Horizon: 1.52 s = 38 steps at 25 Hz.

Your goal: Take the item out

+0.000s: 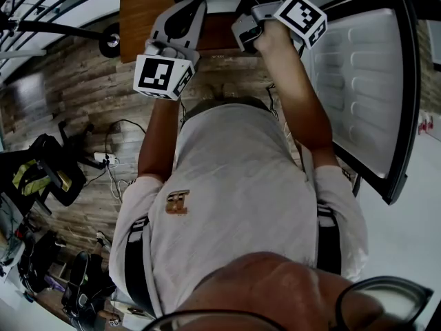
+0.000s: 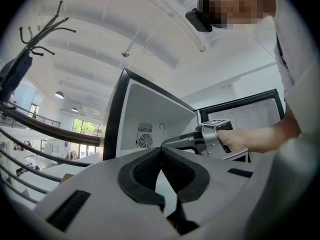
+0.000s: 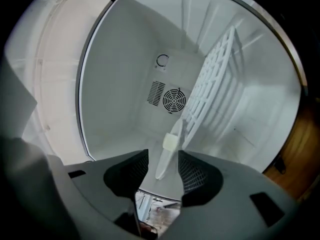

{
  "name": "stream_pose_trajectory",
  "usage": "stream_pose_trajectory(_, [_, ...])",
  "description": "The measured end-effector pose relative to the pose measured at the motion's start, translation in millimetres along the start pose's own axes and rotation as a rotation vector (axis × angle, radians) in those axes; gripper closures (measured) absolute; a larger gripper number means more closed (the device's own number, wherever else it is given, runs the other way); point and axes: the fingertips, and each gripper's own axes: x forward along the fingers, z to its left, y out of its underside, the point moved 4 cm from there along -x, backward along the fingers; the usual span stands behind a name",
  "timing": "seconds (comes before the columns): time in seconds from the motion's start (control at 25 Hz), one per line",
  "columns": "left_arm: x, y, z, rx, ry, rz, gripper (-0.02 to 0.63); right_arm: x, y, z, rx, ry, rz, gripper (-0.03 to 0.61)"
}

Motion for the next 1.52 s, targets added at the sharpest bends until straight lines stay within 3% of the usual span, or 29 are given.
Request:
stream_pose_trajectory(0.32, [10,9,0,-0.005,-0.015,0.01,0.595,11,-3,-17,0.161,-0.048,0.039,0.405])
stream_pose_trajectory(0.6, [8,16,2,-0.004,-0.029,0.02,0.595,20,-1,-20,0.194,-0.061,0.058,0.407])
stream_pose_trajectory(1.12, [7,17,0,-0.005,-0.033,0.031,0.595,19,2,-26,0.246,-0.033,0.068,0.51])
stream_pose_trajectory(1.52, [9,20,0,-0.01,-0.025,0.035,0.595,14,1,-34,0.321,-0.041,-0.013,0.535])
